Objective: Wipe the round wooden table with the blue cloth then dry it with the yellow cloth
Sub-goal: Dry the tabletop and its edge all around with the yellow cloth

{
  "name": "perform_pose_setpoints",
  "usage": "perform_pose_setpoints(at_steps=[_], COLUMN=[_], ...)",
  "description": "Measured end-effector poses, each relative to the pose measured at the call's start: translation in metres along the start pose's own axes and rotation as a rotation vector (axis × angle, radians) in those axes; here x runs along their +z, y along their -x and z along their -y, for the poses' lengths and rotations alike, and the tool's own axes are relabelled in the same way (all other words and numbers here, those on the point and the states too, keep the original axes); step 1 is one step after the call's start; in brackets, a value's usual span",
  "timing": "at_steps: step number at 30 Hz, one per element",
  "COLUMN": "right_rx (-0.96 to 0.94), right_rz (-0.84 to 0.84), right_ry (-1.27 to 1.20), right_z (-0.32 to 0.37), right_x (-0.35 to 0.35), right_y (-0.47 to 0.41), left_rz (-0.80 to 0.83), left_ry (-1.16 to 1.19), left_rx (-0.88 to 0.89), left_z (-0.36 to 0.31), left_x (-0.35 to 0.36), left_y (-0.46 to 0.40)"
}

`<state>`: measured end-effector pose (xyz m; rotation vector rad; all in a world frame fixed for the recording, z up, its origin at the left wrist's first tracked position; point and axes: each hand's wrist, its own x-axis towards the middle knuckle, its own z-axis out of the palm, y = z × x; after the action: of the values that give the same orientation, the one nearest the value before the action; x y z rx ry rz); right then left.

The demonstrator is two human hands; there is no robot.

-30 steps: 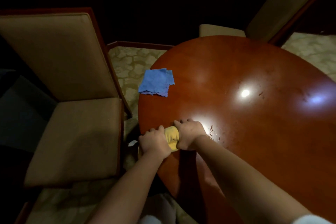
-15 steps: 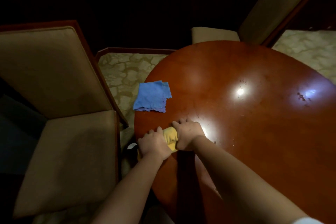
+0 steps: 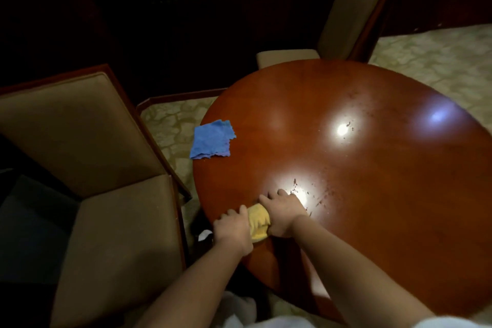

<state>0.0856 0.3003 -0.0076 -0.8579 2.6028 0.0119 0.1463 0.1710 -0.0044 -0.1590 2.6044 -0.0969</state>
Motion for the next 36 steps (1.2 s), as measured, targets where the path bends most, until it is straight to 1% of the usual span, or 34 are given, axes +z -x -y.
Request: perform_pose_setpoints(at_steps=[4,7,11,16,21,25,28,30,33,36], right_rx=[0.064,0.166,0.372,0.522,0.761,0.878,0.920,0.956,0.988,1.032], right_rz=[-0.011,0.009,-0.026,-0.001,-0.079,-0.079,-0.073,-0.088,-0.095,-0.133], right_ry=[0.000,-0.042,-0.118,-0.183,-0.295,-0.364,-0.370,-0.366,-0.369,-0.376], right_z=[0.006,0.008,0.011,0.016,0.035,0.065,0.082,0.086,0.083,0.071], right_x=[0.002,0.005,0.008,0.005,0.009,0.015,0.019,0.020,0.022,0.025], right_y=[0.002,-0.005,-0.012,-0.018,-0.010,0.003,0.010,0.010,0.005,0.002], left_rz=[0.024,-0.026,-0.092,-0.119,-0.190,-0.216,-0.201,-0.204,-0.212,-0.232], left_ry=[-0.069,-0.162,-0.305,-0.294,-0.374,-0.438,-0.450,-0.448,-0.447,-0.458], left_rx=[0.038,0.117,0.309,0.496,0.700,0.850,0.903,0.905,0.897,0.931], left_z=[0.001,0.006,0.014,0.021,0.022,0.029,0.035,0.036,0.027,0.010], left_x=[-0.005,-0.011,-0.026,-0.029,-0.042,-0.044,-0.038,-0.035,-0.035,-0.040], left_y=[-0.002,-0.020,-0.054,-0.078,-0.098,-0.090,-0.083,-0.081,-0.088,-0.101])
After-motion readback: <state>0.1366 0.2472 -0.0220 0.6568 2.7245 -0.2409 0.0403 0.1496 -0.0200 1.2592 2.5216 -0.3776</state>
